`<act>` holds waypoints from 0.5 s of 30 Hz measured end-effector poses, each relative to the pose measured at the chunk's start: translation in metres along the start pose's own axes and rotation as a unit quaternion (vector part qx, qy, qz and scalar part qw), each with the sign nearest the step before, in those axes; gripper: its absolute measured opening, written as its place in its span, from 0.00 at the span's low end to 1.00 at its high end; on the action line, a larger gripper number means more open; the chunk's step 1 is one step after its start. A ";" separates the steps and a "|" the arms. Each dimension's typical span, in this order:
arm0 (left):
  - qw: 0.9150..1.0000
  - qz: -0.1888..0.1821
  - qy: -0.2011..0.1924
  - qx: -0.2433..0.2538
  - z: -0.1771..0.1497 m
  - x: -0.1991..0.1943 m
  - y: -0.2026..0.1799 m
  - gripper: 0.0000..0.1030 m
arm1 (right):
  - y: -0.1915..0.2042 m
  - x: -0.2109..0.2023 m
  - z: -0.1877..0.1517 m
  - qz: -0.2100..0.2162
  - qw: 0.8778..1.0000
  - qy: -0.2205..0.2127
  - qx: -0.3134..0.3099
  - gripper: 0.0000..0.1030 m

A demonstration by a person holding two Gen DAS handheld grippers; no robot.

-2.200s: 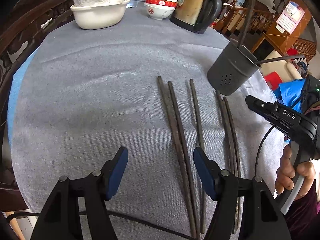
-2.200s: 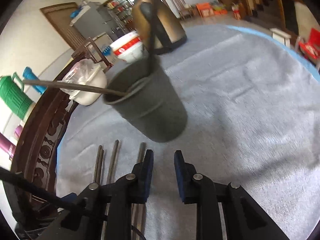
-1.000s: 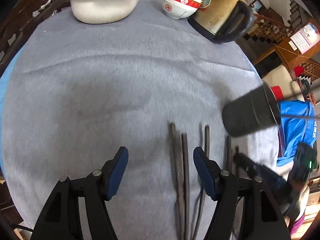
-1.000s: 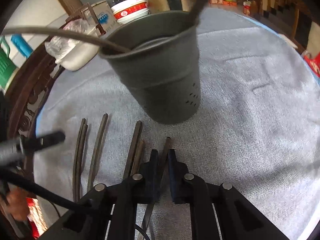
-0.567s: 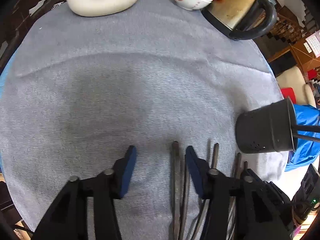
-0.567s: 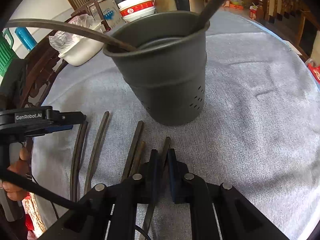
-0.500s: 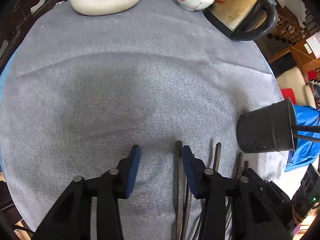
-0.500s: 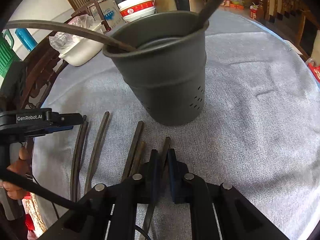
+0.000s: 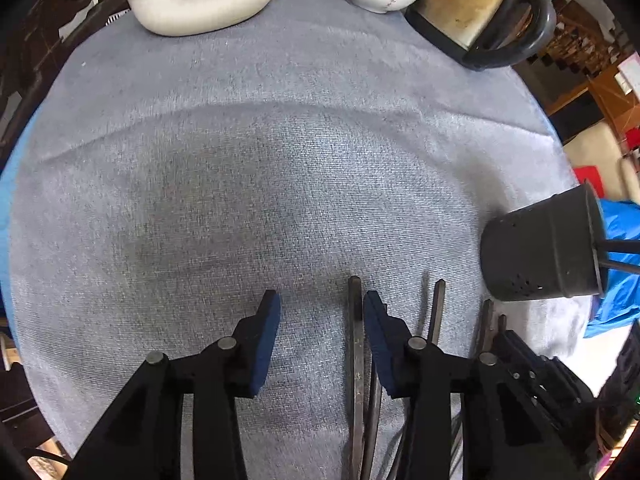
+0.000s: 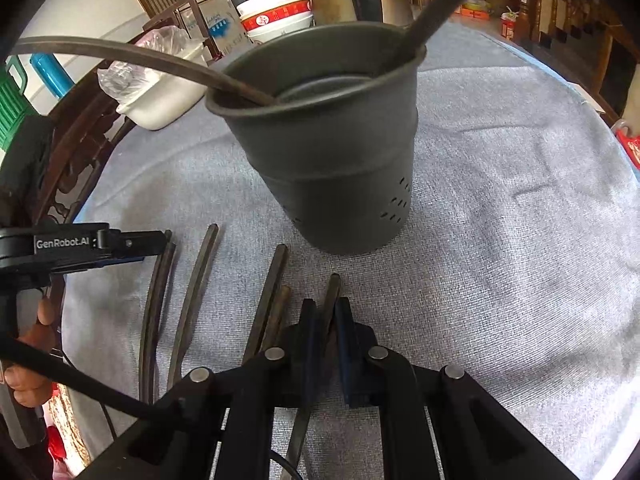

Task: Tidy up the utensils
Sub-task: 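Grasp a remaining chopstick with the left gripper while the right gripper holds its chopsticks, then lift the chopsticks with both grippers and lower them into the holder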

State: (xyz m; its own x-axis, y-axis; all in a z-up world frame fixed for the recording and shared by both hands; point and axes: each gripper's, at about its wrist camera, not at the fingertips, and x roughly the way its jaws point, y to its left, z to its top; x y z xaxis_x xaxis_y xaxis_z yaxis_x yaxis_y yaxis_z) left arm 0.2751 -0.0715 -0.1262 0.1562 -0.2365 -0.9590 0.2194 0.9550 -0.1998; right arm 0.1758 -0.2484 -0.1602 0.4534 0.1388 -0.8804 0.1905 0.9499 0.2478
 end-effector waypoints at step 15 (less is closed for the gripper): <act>1.000 0.022 -0.008 0.019 0.005 0.003 -0.015 0.06 | 0.004 -0.001 0.007 0.011 1.000 0.010 0.018 0.07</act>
State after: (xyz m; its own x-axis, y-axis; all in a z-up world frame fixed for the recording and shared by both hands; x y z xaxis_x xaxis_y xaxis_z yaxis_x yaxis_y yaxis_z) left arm 0.2774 -0.0873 -0.1248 0.1827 -0.1968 -0.9633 0.2478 0.9573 -0.1486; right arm 0.1826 -0.2466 -0.1556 0.4402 0.1658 -0.8824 0.2116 0.9360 0.2814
